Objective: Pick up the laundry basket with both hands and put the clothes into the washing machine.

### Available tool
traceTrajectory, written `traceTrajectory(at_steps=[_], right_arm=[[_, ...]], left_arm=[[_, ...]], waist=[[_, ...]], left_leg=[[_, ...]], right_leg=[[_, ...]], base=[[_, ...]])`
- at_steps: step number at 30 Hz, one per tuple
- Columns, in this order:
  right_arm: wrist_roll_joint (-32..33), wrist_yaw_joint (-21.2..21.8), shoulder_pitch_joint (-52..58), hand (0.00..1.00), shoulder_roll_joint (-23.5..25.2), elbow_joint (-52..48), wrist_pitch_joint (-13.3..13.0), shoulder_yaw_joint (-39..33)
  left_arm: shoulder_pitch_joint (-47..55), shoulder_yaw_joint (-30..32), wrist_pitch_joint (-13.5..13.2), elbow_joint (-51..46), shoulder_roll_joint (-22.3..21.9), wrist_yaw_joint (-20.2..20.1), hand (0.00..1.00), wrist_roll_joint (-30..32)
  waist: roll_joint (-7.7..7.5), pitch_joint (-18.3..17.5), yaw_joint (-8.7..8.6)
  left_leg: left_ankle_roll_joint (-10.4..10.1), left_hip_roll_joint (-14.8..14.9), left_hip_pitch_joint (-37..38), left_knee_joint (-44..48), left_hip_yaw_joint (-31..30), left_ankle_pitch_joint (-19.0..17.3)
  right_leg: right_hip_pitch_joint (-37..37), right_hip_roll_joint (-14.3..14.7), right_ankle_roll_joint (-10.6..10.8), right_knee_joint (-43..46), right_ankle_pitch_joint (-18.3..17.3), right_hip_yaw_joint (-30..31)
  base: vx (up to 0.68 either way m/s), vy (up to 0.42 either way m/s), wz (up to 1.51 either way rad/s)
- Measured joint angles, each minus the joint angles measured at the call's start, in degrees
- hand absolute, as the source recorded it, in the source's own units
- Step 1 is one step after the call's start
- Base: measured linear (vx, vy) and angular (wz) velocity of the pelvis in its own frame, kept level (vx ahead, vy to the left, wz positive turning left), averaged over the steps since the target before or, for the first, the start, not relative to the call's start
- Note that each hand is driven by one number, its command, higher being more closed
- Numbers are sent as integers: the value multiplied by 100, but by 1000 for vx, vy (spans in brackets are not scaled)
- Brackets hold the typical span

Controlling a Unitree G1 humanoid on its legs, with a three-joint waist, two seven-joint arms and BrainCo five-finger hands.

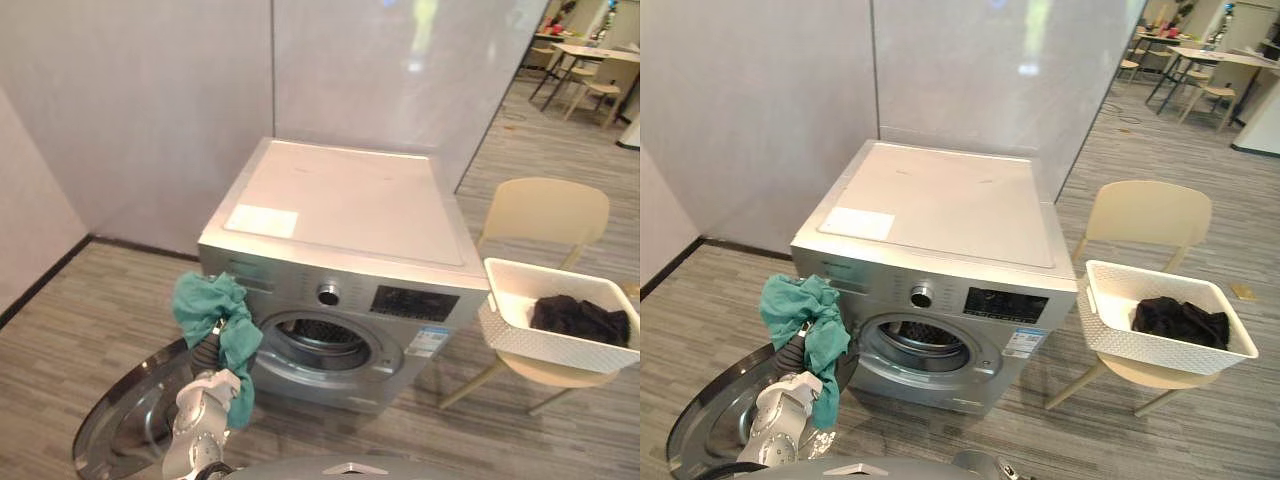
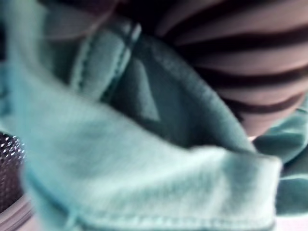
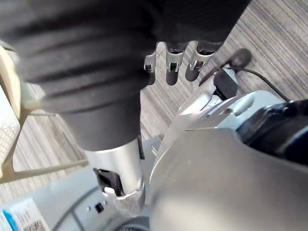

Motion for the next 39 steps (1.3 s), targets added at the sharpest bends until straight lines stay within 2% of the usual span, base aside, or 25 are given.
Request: traceTrajectory(at_steps=[1,2,3,4,6,8,10,12,14,15,17,18,20,23,24,28,31,35,39], right_arm=[[-62,-6,12,0,22,84,5,24],[-95,-7,37,0,42,122,5,57],[-92,-14,44,0,-6,181,-3,1],[-98,-7,55,0,-113,166,-10,-2],[-113,-3,61,0,-190,169,-7,-19],[-123,1,48,0,-245,128,-6,20],[-116,1,-27,0,-303,77,-15,147],[-107,-14,-298,0,-401,-159,-19,393],[-77,-40,-559,0,-451,-416,-26,549],[-39,31,-577,0,-490,-710,-88,707],[5,57,-602,0,-471,-1138,-140,995],[69,25,-553,0,-473,-1432,-147,1084],[153,8,-396,0,-465,-1885,-181,1175],[239,-278,-621,0,-445,-2205,-203,1295],[362,-309,-901,0,-419,-2221,-288,1282],[496,-508,-1590,0,-415,-2423,-543,1356],[626,-520,-1705,0,-428,-2426,-642,1371],[801,-533,-1725,0,-417,-2638,-808,1354],[801,-541,-1808,0,-483,-2632,-826,1343]], left_arm=[[-43,-49,0,46,5,-16,100,0],[-68,-92,-3,83,5,-20,100,-2],[-122,-282,50,246,8,-59,100,1],[-70,-537,111,243,13,-137,100,1],[-56,-760,120,223,29,-273,100,6],[-46,-842,113,138,34,-356,100,14],[-102,-926,103,139,39,-405,100,16],[-300,-1137,91,140,45,-445,100,9],[-471,-1289,93,154,62,-470,100,8],[-632,-1339,94,167,87,-462,100,10],[-950,-1332,93,366,147,-421,100,15],[-1308,-1350,102,660,159,-328,100,62],[-1780,-1384,103,956,134,-194,100,113],[-2728,-1391,62,1305,88,96,100,313],[-3149,-1390,24,1557,59,219,100,551],[-4353,-1253,4,2271,41,649,100,1173],[-4763,-914,-1,2300,94,888,100,1185],[-5481,-273,-156,2248,627,1261,100,1087],[-6010,216,-287,2090,1286,1506,100,820]], waist=[[-68,43,23],[-131,118,9],[-36,271,-29],[91,407,-72],[234,443,-42],[255,469,-1],[224,655,1],[182,1100,-6],[195,1382,-39],[67,1525,-61],[-93,1707,-66],[-158,1833,-100],[-185,1910,-117],[-112,2196,-154],[-50,2308,-162],[-40,2563,-201],[-34,2700,-259],[-38,2816,-331],[-30,2899,-370]], left_leg=[[-170,86,-48,-39,27,77],[-227,55,-43,-30,3,98],[-232,129,0,-76,-192,129],[-200,180,83,-211,-326,248],[-205,177,101,-421,-297,447],[-213,151,-1,-477,-258,540],[-244,158,-350,-86,-413,474],[-219,253,-1154,881,-547,167],[-228,360,-1778,1450,-571,-136],[-283,429,-2213,1762,-529,-313],[-231,514,-2612,2127,-482,-471],[-170,556,-2854,2385,-476,-555],[-111,559,-3213,2694,-395,-610],[-23,574,-3768,3160,-367,-726],[20,609,-4037,3349,-386,-754],[48,737,-4858,3942,-439,-859],[46,829,-5210,4131,-480,-887],[35,973,-5756,4331,-437,-902],[50,1099,-6139,4426,-399,-904]], right_leg=[[175,142,-19,-906,91,-318],[332,152,104,-1188,-64,-389],[550,275,144,-1305,-250,-495],[527,349,114,-1240,-268,-559],[489,356,73,-1169,-379,-587],[302,345,47,-1043,-439,-609],[130,303,42,-967,-460,-653],[-306,286,21,-744,-448,-620],[-813,323,17,-540,-446,-520],[-1267,361,-40,-387,-408,-382],[-1653,435,-122,-279,-341,-220],[-1851,454,-119,-230,-279,-154],[-2233,438,-98,-97,-200,20],[-2805,425,-82,111,-54,227],[-3047,424,-108,239,-21,268],[-3889,459,-155,668,10,387],[-4201,531,-210,737,50,400],[-4753,673,-260,702,235,475],[-5096,823,-254,532,462,521]], base=[[147,-297,-14],[126,-327,7],[106,-281,19],[99,-245,15],[63,-147,5],[11,-104,11],[-39,-57,18],[-152,6,3],[-240,57,-20],[-218,69,-43],[-249,85,-46],[-253,103,-41],[-186,102,-30],[-158,77,-24],[-155,20,-15],[-129,-15,-15],[-51,-24,-17],[-29,-12,-28],[-17,18,-27]])
